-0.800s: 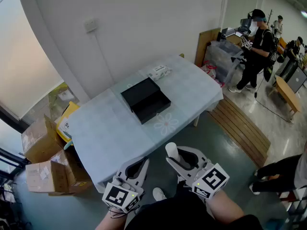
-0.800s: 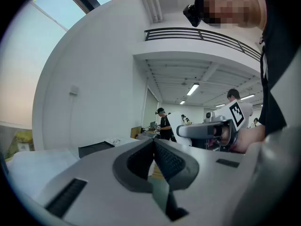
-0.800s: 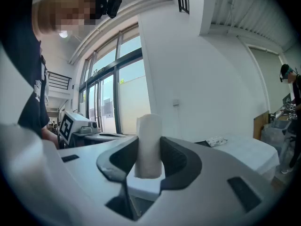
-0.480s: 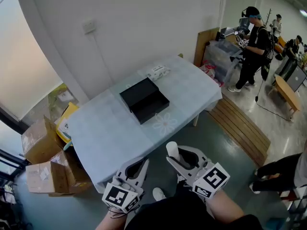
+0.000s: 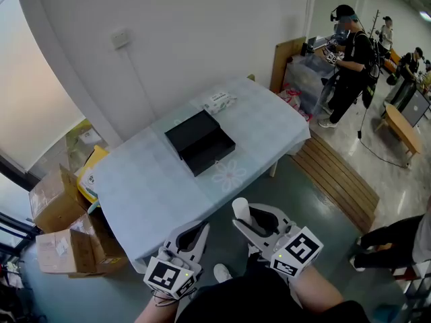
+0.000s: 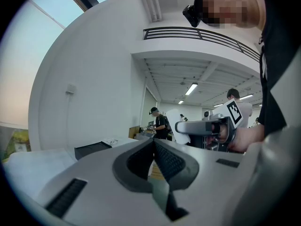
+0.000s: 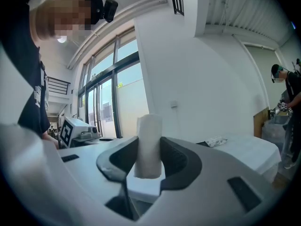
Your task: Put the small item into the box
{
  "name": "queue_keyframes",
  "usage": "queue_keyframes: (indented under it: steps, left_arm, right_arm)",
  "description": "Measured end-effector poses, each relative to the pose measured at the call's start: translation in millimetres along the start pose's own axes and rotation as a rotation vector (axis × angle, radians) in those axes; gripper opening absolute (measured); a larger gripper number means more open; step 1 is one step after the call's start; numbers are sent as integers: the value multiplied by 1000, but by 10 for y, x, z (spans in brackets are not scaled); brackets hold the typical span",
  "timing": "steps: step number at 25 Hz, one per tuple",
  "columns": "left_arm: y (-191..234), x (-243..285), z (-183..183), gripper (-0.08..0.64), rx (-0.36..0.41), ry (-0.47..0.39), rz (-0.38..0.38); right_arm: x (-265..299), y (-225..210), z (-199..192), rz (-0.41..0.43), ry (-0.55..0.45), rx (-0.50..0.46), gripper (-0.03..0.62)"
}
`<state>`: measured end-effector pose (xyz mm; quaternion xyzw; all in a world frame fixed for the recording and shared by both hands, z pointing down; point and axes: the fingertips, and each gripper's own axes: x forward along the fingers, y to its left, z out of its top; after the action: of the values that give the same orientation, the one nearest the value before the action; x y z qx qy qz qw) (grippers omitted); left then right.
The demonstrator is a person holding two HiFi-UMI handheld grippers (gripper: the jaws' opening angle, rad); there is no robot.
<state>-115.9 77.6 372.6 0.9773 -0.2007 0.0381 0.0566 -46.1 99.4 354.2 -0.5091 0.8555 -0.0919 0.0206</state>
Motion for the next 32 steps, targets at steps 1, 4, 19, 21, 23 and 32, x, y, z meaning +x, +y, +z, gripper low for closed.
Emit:
queue_keyframes:
  steps: [1, 4, 19, 21, 23, 32]
  left_arm:
    - [15, 15, 4, 9, -1, -1, 2]
    - [51, 77, 4, 9, -7, -4, 6]
    - [252, 605, -17, 8, -30, 16, 107]
    - [291, 695, -9, 9, -34, 19, 130]
    - [330, 778, -5, 8, -38, 23, 151]
    - [478, 1165, -16, 9, -51, 30, 244]
  right_arm:
    - [13, -14, 7, 2, 2, -1, 146]
    - [44, -80, 26, 9, 4, -5, 146]
    - [312, -670, 84, 124, 41, 1, 146]
    - [355, -780, 103, 144, 47, 4, 146]
    - [396, -885, 109, 164, 55, 7, 146]
    - [563, -1333, 149, 255, 75, 10, 146]
